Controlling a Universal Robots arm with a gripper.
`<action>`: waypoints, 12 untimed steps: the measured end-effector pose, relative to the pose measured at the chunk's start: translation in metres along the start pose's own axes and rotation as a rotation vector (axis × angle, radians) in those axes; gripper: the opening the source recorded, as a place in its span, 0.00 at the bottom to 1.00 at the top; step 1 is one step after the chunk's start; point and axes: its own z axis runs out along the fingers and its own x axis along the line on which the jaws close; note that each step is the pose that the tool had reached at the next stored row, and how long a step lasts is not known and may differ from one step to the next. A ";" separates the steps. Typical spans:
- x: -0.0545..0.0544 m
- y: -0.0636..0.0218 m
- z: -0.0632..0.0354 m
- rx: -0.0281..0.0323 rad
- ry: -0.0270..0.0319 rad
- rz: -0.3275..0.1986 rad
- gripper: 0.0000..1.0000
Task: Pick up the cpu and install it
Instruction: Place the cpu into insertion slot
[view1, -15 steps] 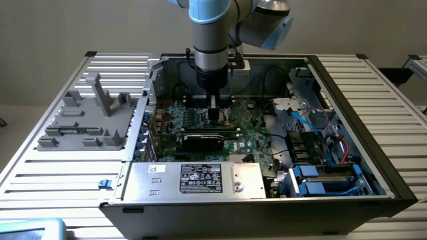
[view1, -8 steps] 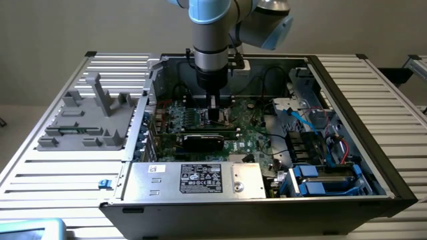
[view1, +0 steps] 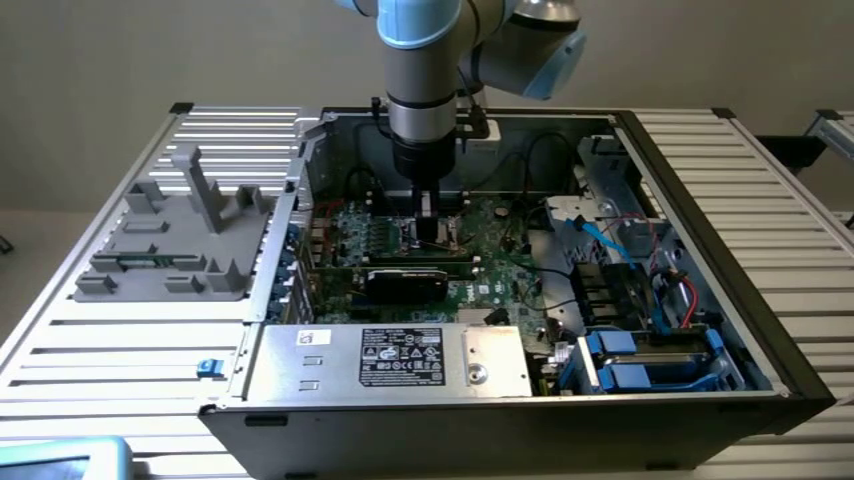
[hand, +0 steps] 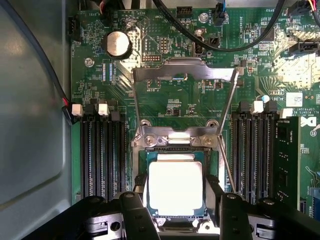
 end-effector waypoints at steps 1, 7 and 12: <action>-0.001 0.0000 -0.0003 0.0000 0.0004 0.000 0.55; -0.004 0.0001 -0.0020 0.0003 0.0031 0.000 0.55; -0.004 0.0001 -0.0018 0.0002 0.0045 0.000 0.55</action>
